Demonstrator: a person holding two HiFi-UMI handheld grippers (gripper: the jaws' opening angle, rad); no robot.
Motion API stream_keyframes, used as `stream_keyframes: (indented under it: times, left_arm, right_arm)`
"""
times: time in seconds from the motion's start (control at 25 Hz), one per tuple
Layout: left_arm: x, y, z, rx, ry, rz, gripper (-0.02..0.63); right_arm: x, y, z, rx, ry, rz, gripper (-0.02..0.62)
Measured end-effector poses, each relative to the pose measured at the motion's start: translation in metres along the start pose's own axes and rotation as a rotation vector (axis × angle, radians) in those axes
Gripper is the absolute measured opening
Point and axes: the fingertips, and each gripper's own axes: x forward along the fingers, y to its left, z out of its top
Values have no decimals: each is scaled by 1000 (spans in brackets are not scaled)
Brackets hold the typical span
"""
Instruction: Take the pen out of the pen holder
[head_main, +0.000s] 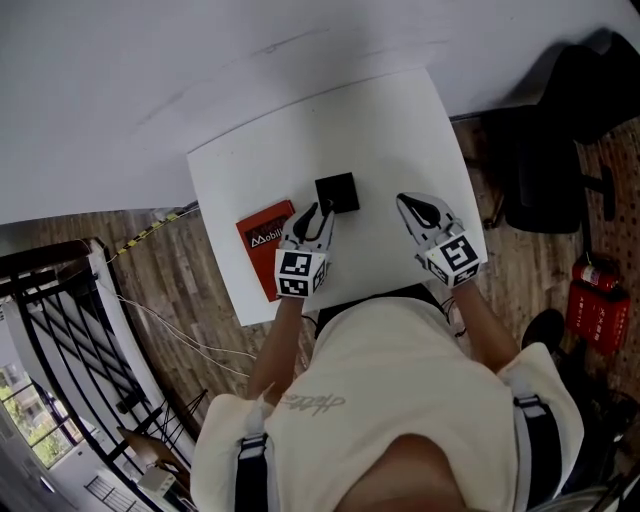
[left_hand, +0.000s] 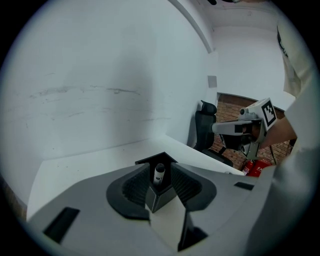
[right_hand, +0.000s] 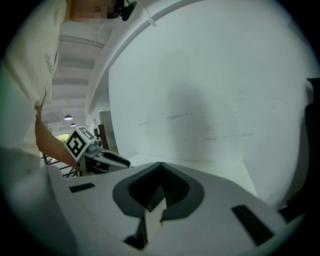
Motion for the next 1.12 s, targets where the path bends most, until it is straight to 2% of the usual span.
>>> stream_keyframes:
  times: [0.8,0.92,1.12]
  left_arm:
    - [33,2,-12,29,59,5,124]
    - [34,4,-13,37,58,18,93]
    - [34,4,-12,46,58,27,91]
  right_arm:
    - [-7,-21,-15,47,21,-21,8]
    - [-9,-23,-16,53,20,-26,8]
    - [-8,-22,-15,58,14,-28,8]
